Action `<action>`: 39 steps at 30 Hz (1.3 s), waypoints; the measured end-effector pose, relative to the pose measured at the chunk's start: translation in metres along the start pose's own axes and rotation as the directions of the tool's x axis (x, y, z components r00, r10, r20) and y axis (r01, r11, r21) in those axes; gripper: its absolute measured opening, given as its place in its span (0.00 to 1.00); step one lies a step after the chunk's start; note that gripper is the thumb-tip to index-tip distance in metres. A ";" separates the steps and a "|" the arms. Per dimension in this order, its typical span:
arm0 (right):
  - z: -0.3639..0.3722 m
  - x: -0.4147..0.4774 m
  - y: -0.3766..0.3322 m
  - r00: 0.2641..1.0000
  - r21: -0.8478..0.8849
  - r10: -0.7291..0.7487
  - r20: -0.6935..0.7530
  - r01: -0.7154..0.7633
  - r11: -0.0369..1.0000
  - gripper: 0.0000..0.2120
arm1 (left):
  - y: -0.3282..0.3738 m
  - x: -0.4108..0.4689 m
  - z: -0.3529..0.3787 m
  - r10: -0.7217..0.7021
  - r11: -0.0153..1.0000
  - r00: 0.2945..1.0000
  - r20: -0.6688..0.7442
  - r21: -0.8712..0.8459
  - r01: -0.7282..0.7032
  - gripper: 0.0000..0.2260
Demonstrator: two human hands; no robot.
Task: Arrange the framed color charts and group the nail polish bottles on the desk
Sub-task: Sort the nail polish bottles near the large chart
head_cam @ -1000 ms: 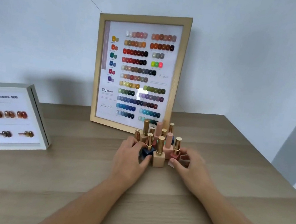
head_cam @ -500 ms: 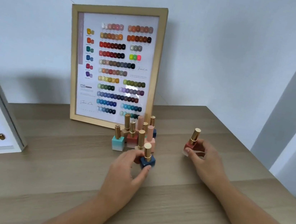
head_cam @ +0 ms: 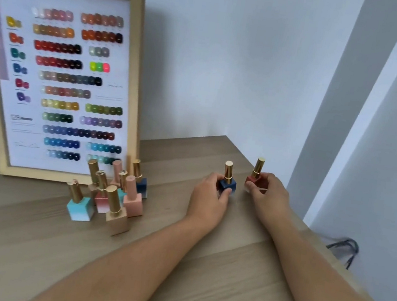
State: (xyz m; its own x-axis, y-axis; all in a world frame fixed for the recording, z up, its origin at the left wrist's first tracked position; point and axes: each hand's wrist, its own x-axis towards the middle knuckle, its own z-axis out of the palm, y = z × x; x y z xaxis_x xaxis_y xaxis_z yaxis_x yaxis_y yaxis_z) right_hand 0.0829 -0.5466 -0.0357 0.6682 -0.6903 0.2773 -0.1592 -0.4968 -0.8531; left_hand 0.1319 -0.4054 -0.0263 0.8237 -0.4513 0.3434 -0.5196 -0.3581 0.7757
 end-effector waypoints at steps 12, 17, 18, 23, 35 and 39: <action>0.009 0.031 0.005 1.000 -0.131 -0.006 0.019 0.009 0.991 0.12 | -0.009 0.046 0.028 -0.035 0.999 0.999 0.020 0.015 0.035 0.11; 0.007 0.024 0.001 0.999 -0.146 0.021 0.030 -0.017 0.989 0.20 | -0.011 0.034 0.021 -0.054 0.998 0.998 0.014 0.038 0.054 0.18; 0.006 0.021 0.000 0.999 -0.135 0.034 0.020 -0.031 0.990 0.22 | -0.013 0.029 0.016 -0.054 0.997 0.998 0.009 0.056 0.054 0.19; 0.000 -0.002 -0.008 0.986 0.008 0.051 -0.158 -0.051 0.999 0.16 | -0.020 -0.011 -0.024 0.021 0.995 0.998 0.053 0.100 -0.027 0.19; 0.067 -0.092 -0.070 0.875 0.098 -0.419 0.241 0.408 0.908 0.08 | -0.052 -0.121 -0.150 0.157 0.979 0.976 -0.151 0.154 -0.134 0.11; 0.090 -0.099 -0.084 0.835 0.127 -0.397 0.380 0.378 0.917 0.12 | -0.067 -0.128 -0.178 0.040 0.991 0.954 -0.297 0.133 0.000 0.11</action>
State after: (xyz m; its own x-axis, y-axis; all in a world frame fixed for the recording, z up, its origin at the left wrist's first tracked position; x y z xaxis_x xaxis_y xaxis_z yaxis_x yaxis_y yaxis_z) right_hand 0.0957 -0.3891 -0.0316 0.8978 -0.1794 0.4021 0.1989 -0.6495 -0.7339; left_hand 0.1017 -0.1785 -0.0284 0.8324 -0.2021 0.5160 -0.5454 -0.4632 0.6985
